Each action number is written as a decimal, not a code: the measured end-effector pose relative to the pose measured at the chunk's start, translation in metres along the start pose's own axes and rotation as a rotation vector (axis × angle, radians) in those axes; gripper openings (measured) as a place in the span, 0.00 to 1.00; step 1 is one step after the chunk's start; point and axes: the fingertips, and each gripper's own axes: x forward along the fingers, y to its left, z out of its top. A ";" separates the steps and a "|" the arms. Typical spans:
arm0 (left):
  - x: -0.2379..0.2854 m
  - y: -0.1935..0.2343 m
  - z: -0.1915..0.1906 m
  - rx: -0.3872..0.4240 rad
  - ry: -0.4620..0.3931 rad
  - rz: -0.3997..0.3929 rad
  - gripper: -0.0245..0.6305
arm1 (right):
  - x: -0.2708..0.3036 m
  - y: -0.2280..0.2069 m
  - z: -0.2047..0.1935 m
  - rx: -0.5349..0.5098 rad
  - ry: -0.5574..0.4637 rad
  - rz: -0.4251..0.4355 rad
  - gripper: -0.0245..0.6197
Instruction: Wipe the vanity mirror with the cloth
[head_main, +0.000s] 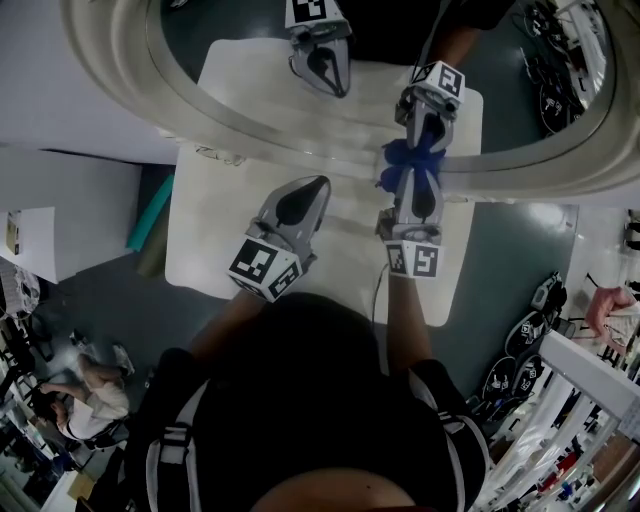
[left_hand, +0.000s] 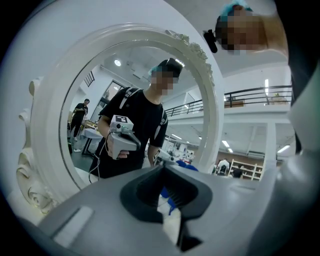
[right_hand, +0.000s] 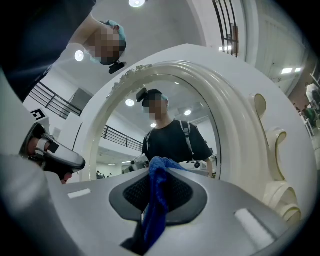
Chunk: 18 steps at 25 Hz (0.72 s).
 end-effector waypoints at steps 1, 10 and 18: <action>0.000 0.000 0.000 -0.002 0.000 0.000 0.05 | 0.000 0.000 0.000 -0.002 -0.002 -0.001 0.10; 0.001 0.002 0.003 -0.011 -0.010 -0.004 0.05 | 0.000 -0.001 0.002 0.028 -0.024 -0.015 0.10; 0.000 0.010 0.002 -0.021 -0.016 0.004 0.05 | 0.001 0.005 0.000 0.024 -0.034 -0.016 0.10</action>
